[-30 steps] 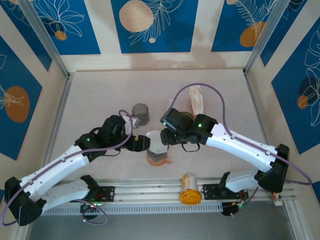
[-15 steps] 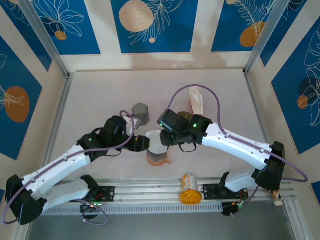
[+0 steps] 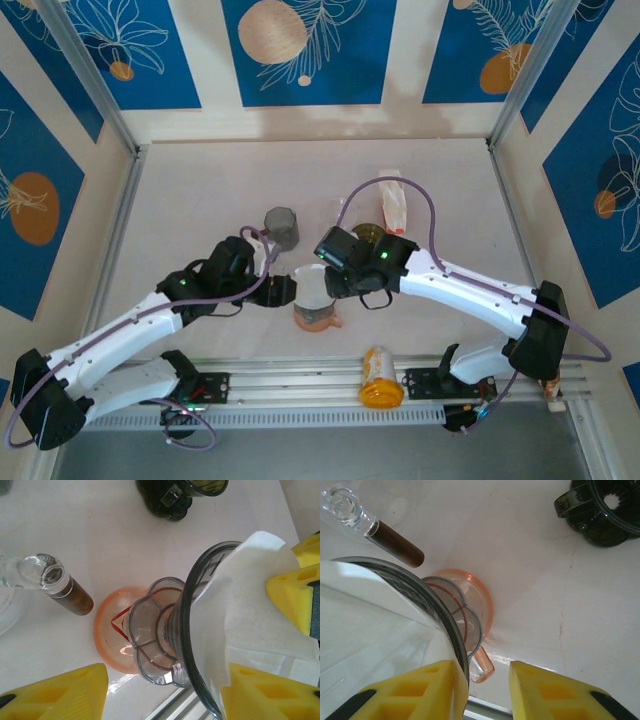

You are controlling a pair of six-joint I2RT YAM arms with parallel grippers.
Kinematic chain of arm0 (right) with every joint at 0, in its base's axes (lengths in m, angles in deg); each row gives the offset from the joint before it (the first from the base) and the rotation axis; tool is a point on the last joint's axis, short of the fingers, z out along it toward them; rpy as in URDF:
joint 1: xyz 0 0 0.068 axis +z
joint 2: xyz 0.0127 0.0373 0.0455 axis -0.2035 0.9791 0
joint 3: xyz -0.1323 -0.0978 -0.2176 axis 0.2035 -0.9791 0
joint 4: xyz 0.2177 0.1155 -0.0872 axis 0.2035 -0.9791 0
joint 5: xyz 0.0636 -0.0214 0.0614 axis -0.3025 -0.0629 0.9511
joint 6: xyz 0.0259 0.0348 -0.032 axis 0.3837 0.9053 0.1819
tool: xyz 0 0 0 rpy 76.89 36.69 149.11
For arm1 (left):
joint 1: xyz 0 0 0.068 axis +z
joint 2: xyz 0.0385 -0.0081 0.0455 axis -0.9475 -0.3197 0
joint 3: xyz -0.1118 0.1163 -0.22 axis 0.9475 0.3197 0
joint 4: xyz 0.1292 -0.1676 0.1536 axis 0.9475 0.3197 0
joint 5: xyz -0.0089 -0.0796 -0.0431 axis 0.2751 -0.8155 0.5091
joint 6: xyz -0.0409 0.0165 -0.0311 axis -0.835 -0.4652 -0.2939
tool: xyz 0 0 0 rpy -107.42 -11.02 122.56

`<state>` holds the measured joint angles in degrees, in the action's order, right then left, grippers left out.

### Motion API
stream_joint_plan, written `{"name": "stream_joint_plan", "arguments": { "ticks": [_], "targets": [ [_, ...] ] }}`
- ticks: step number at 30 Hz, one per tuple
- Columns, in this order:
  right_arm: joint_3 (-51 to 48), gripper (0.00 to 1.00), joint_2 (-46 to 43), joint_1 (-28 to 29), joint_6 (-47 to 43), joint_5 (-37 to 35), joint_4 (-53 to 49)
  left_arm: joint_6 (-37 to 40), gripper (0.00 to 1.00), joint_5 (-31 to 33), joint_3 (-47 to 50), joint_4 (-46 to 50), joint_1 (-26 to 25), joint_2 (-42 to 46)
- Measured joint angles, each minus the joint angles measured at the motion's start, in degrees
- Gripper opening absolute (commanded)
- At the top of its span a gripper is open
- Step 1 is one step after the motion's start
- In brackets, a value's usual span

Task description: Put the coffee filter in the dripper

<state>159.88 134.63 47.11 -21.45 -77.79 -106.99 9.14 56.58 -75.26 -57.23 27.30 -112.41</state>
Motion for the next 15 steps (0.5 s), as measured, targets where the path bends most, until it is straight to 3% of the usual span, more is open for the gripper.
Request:
{"name": "stream_joint_plan", "arguments": {
  "ticks": [3,10,15],
  "targets": [
    [0.0,0.44,0.2,0.0,0.5,-0.1,0.0,0.0,0.63,0.0,0.2,0.0,0.0,0.0],
    [0.9,0.75,-0.2,0.5,-0.7,-1.0,0.4,0.0,0.64,0.2,0.2,0.0,0.0,0.0],
    [5.0,0.75,2.7,0.7,-2.1,-0.8,0.4,0.0,0.64,0.2,0.2,-0.2,0.0,0.0]
  ]
}}
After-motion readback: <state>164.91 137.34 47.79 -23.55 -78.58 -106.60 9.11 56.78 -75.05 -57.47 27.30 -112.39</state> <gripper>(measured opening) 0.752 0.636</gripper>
